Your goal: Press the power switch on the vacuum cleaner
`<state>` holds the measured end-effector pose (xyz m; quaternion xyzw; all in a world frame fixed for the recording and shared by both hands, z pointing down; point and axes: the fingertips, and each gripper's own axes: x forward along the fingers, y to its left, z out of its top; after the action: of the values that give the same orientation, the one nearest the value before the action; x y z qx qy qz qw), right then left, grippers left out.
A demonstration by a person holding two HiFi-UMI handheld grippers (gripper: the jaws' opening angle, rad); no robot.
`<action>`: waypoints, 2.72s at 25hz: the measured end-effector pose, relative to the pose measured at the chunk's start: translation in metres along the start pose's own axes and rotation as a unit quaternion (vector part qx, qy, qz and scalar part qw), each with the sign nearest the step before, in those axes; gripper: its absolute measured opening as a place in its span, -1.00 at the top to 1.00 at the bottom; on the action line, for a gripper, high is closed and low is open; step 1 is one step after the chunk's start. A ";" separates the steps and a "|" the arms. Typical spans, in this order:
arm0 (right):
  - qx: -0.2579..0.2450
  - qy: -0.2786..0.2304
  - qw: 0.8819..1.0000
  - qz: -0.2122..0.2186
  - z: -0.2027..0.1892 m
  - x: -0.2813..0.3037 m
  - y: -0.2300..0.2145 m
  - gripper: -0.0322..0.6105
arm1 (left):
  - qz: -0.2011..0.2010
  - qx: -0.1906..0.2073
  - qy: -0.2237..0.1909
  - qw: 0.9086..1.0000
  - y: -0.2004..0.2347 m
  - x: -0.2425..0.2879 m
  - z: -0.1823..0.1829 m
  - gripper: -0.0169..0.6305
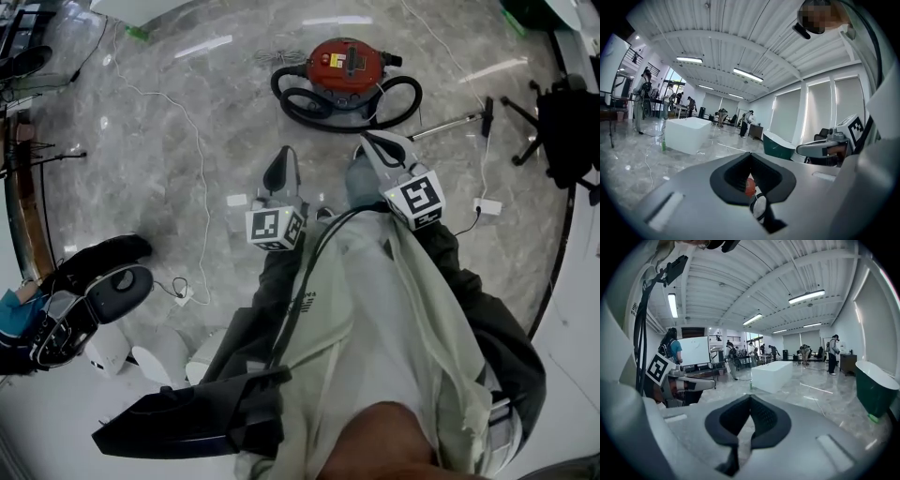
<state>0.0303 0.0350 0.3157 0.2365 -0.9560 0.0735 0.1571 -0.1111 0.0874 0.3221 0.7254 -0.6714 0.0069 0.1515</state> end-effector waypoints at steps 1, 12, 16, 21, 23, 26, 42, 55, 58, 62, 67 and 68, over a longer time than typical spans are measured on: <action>0.000 0.001 1.000 0.004 0.004 0.003 -0.015 0.90 | 0.002 0.001 -0.001 1.000 -0.005 0.013 0.006 0.94; 0.003 0.008 1.000 0.010 0.012 0.016 -0.123 0.90 | 0.029 -0.007 0.010 0.999 -0.027 0.092 0.024 0.94; 0.015 0.012 1.000 -0.005 0.010 0.018 -0.129 0.90 | 0.010 -0.005 0.022 1.000 -0.027 0.107 0.024 0.94; 0.025 0.016 0.999 -0.036 0.014 0.017 -0.138 0.90 | -0.025 -0.004 0.029 0.999 -0.025 0.133 0.031 0.94; 0.035 0.014 0.997 -0.060 0.015 0.015 -0.144 0.90 | -0.046 0.001 0.029 0.999 -0.025 0.145 0.037 0.94; 0.043 0.015 0.995 -0.084 0.018 0.017 -0.148 0.90 | -0.073 0.009 0.030 0.997 -0.023 0.158 0.041 0.94; 0.072 0.059 0.988 -0.123 0.008 0.066 -0.152 0.90 | -0.100 0.015 0.137 0.985 0.033 0.216 -0.003 0.94; 0.158 0.172 0.959 -0.163 -0.154 0.123 -0.186 0.90 | -0.086 -0.004 0.222 0.971 0.096 0.339 -0.175 0.94; 0.152 0.178 0.954 -0.187 -0.182 0.145 -0.217 0.90 | -0.093 0.006 0.251 0.963 0.110 0.374 -0.225 0.94; 0.157 0.176 0.952 -0.197 -0.207 0.169 -0.234 0.90 | -0.106 0.019 0.292 0.950 0.127 0.395 -0.265 0.94; 0.159 0.192 0.950 -0.188 -0.231 0.182 -0.230 0.90 | -0.159 0.083 0.327 0.928 0.111 0.431 -0.296 0.94; 0.164 0.195 0.949 -0.187 -0.236 0.183 -0.227 0.90 | -0.165 0.097 0.338 0.922 0.109 0.436 -0.303 0.94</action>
<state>0.0470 -0.1917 0.6136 0.4148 -0.8200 0.2429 0.3106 -0.1159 -0.2730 0.7275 0.7915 -0.4474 0.2917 0.2971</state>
